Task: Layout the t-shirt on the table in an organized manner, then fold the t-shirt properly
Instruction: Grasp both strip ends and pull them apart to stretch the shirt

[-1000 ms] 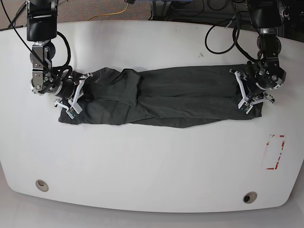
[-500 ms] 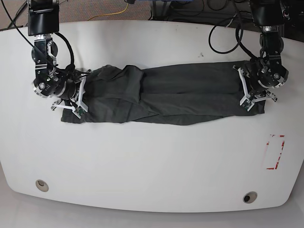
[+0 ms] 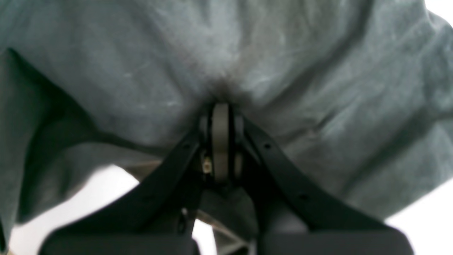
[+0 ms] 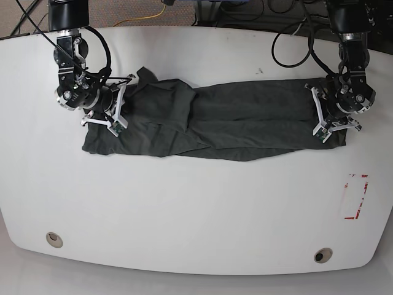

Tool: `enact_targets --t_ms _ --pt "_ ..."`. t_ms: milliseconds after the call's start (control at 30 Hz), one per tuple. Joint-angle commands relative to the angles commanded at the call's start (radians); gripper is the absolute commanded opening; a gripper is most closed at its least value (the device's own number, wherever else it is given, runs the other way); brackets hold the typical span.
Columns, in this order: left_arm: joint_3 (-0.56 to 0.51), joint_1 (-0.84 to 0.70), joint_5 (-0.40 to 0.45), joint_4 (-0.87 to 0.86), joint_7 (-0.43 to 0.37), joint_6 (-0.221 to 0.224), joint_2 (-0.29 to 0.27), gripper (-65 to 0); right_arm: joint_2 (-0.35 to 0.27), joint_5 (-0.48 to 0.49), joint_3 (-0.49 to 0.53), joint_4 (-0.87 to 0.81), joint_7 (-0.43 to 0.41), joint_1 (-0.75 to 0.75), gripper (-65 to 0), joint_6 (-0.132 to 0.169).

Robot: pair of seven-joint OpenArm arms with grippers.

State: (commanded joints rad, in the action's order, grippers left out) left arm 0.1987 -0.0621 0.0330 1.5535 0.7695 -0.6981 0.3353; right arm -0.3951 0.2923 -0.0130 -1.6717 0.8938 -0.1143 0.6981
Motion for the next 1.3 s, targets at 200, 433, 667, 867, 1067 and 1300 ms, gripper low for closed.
enact_targets --t_ms 200,433,667,867,1067,1300 --pt "0.0 0.0 0.0 0.017 0.0 0.0 0.0 -52.5 0.041 -0.003 -0.002 -0.087 0.1 -0.031 -63.6 0.0" --pt "0.0 -0.002 0.0 0.037 0.0 0.0 -0.003 -52.5 0.057 -0.005 -0.003 -0.12 0.129 -0.034 -63.6 0.0" --pt "0.0 -0.003 0.002 0.041 0.0 0.0 0.0 -52.5 0.003 -0.005 -0.003 -0.018 0.12 0.029 -63.6 0.0" --pt "0.002 -0.023 0.0 0.043 0.0 0.0 0.021 -52.5 -0.063 -0.005 0.003 0.066 0.037 0.044 -63.6 0.0" --pt "0.002 -0.028 0.0 0.041 0.0 0.0 0.029 -52.5 -0.1 -0.003 0.005 0.133 0.015 0.069 -63.6 0.0" --pt "0.002 -0.046 0.0 0.064 0.0 0.0 0.04 -52.5 -0.11 -0.003 0.005 0.117 0.014 0.072 -63.6 0.0"
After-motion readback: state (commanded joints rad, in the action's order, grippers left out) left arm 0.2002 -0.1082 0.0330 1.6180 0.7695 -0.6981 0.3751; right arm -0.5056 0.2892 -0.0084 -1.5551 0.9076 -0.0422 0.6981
